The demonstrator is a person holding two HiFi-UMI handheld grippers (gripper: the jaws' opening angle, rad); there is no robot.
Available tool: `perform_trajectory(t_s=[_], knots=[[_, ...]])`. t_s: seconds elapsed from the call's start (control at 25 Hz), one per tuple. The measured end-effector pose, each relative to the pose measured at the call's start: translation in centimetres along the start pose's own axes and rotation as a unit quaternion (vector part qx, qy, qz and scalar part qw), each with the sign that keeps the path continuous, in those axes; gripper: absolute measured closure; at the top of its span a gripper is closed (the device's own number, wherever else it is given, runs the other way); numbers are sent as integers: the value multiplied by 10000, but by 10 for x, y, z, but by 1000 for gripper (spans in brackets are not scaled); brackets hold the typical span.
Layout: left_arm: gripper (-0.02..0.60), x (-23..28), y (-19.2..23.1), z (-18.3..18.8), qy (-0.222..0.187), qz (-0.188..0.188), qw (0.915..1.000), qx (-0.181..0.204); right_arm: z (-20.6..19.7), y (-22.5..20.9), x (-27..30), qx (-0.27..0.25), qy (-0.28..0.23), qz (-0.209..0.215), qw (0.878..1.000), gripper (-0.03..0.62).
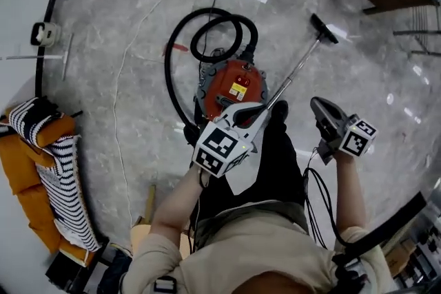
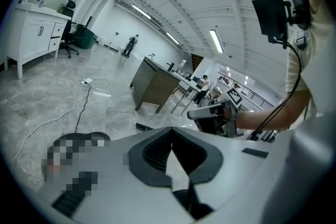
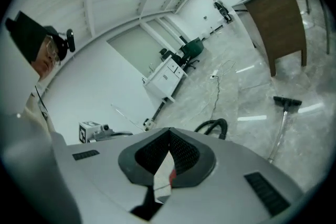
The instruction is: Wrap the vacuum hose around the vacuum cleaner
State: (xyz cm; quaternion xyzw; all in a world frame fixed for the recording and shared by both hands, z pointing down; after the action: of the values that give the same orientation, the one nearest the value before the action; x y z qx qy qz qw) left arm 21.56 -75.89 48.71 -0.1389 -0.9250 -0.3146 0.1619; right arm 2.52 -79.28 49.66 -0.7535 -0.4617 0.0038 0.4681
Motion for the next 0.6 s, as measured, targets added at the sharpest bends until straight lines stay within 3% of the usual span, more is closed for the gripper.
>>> perform_trajectory(t_s=[0.12, 0.32, 0.6], knots=[[575, -31, -1, 7, 58, -150, 9998, 77, 3, 40, 10, 274, -322, 263, 9988, 591], [577, -80, 2, 2, 422, 125, 9988, 209, -20, 97, 32, 249, -353, 716, 9965, 591], [575, -131, -32, 4, 931, -91, 9943, 513, -48, 167, 36, 452, -682, 913, 9925, 591]])
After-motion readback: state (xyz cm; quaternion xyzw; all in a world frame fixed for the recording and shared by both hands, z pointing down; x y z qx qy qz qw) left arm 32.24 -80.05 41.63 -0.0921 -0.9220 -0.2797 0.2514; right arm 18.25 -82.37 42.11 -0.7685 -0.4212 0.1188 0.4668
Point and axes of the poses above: the fingertips, and each gripper's own axes: x forward along the fingers, y to its left, z out of its top, the point moved 4 cm from there along -x, backward along the fingers, and after that the axes turned 2 degrees about -y, right-handed, at the moved point
